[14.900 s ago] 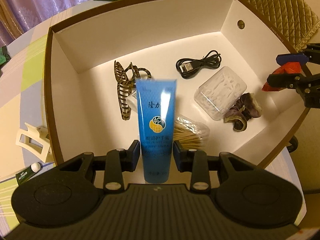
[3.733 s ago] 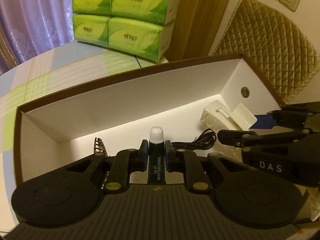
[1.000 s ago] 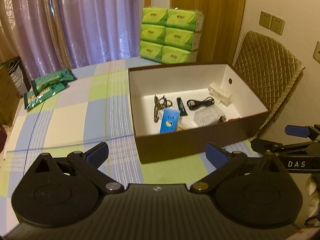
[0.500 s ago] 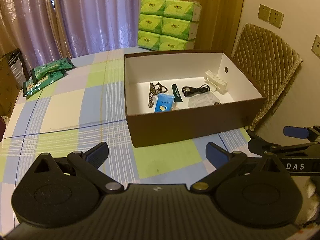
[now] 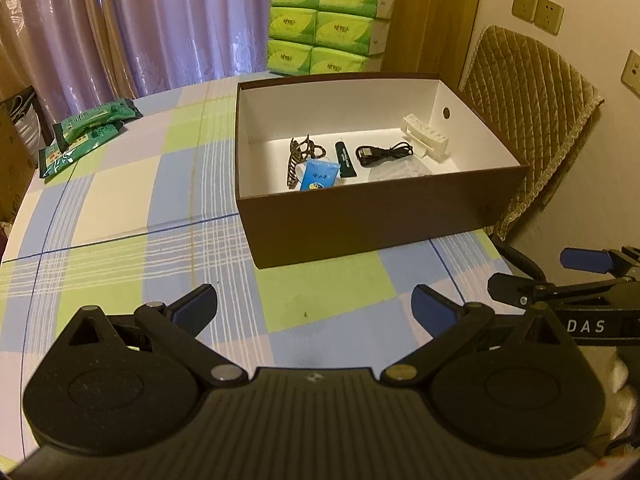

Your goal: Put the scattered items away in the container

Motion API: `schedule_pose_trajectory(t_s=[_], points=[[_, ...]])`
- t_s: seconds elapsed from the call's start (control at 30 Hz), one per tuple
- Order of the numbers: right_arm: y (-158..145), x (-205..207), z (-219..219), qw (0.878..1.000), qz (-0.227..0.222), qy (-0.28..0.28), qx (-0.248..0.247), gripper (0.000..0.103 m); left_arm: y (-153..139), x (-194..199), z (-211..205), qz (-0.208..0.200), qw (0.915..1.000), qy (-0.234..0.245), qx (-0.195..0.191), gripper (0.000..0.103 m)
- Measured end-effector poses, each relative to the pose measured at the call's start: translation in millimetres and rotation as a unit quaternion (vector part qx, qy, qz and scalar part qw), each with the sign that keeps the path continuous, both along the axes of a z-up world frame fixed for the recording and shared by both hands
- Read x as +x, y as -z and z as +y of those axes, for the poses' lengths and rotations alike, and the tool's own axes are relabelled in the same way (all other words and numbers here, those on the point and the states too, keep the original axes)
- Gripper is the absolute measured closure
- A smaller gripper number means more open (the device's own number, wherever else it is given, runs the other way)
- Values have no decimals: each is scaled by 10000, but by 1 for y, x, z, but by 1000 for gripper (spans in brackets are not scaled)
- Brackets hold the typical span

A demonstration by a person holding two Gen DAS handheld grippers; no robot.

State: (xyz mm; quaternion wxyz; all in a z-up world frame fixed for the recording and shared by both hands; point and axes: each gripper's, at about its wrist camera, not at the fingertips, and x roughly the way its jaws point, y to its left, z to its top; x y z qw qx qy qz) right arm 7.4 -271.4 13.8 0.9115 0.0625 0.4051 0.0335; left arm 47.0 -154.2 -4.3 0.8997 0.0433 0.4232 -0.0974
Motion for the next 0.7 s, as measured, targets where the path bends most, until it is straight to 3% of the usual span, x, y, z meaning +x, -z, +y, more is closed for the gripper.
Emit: schedule_pose_trajectory(t_s=[0.7], points=[[0,-2,-1,10000,-6,36,38,2,1,-3,-5,-72,10000,9,14,1]])
